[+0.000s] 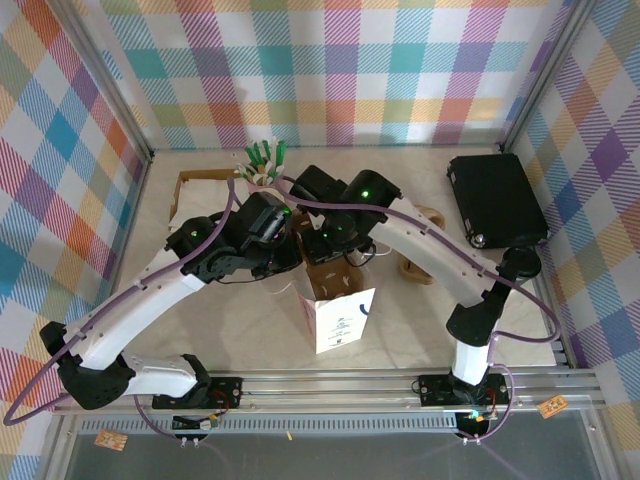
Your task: Pack the takeout coffee
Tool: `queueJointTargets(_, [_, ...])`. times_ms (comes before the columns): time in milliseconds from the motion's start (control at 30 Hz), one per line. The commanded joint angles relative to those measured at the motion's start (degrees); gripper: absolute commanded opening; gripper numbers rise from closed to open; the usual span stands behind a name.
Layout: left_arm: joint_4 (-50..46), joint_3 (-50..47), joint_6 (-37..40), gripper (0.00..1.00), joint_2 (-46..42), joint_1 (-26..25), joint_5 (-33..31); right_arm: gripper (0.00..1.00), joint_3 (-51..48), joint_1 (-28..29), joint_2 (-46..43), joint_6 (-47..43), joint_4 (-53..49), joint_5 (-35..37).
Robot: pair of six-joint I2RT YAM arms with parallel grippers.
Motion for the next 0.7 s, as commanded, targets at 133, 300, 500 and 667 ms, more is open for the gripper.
queueJointTargets(133, [3.71, 0.39, -0.79, 0.0, 0.31, -1.0, -0.94, 0.33, 2.93, 0.96, 2.37, 3.74, -2.78, -6.9])
queueJointTargets(300, [5.04, 0.09, -0.58, 0.0, 0.06, -1.01, -0.44, 0.32, 2.37, 0.92, 4.01, 4.96, -3.16, -7.72])
queueJointTargets(500, [5.23, -0.21, -0.24, 0.0, -0.58, -1.0, -0.45, 0.32, -0.55, 0.96, 3.82, 5.57, -1.0, -7.38])
queueJointTargets(667, [5.95, -1.12, -0.2, 0.0, -1.49, -1.01, -0.35, 0.32, -2.26, 0.94, 4.27, 6.06, 0.0, -7.36])
